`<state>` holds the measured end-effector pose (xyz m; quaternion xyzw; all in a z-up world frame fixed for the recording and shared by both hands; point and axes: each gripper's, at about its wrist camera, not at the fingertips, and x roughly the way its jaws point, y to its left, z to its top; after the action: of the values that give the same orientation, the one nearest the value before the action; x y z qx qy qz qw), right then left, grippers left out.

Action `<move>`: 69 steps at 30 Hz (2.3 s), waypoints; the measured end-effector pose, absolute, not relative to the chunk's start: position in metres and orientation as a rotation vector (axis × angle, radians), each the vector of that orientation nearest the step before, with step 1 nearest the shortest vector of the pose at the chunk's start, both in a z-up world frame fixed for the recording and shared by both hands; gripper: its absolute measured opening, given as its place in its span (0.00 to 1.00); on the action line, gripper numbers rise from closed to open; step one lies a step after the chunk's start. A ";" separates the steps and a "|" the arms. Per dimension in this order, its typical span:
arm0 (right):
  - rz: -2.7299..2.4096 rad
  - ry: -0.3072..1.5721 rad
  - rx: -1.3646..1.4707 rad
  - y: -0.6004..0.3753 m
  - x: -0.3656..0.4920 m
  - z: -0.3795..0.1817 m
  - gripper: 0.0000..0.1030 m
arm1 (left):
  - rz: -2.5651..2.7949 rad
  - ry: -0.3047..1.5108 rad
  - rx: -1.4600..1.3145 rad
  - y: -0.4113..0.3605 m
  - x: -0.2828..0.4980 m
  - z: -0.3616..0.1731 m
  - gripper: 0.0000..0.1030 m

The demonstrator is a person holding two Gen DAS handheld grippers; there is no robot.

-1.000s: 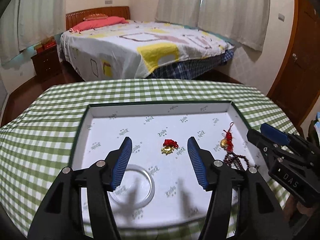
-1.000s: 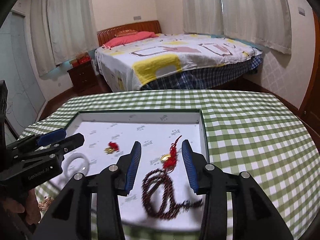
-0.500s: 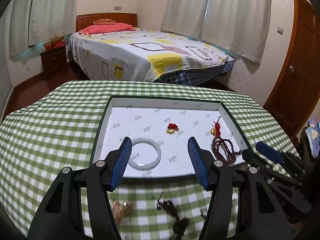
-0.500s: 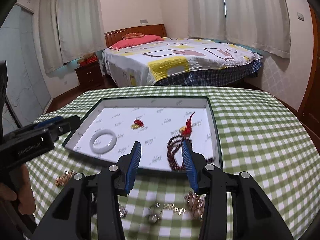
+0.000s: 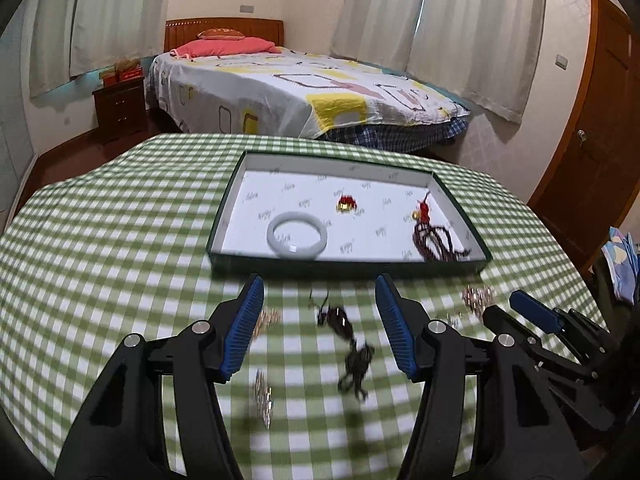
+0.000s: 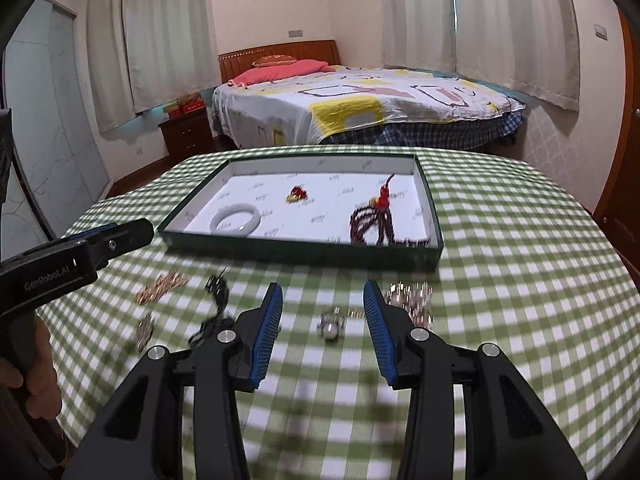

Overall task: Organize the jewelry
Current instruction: 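Withdraw both open tools from the tray back over the table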

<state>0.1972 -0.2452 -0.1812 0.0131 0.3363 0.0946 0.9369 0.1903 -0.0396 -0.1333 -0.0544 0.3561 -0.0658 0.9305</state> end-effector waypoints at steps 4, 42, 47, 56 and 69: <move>0.198 0.687 0.026 -0.247 0.179 -0.181 0.41 | -0.119 0.750 -0.110 -0.035 0.165 -0.143 0.55; 0.166 0.764 0.067 -0.272 0.161 -0.209 0.41 | -0.059 0.883 -0.083 -0.020 0.157 -0.207 0.38; 0.168 0.767 0.071 -0.272 0.161 -0.209 0.41 | -0.063 0.899 -0.098 -0.018 0.161 -0.212 0.34; 0.169 0.777 0.074 -0.271 0.163 -0.212 0.41 | -0.104 0.887 -0.101 -0.018 0.160 -0.214 0.12; 0.188 0.791 0.068 -0.261 0.173 -0.216 0.41 | -0.107 0.857 -0.108 -0.009 0.149 -0.199 0.12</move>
<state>0.1726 -0.2606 -0.2158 0.0330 0.3848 0.0913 0.9179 0.1487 -0.0090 -0.1994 -0.0523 0.4149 -0.0520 0.9069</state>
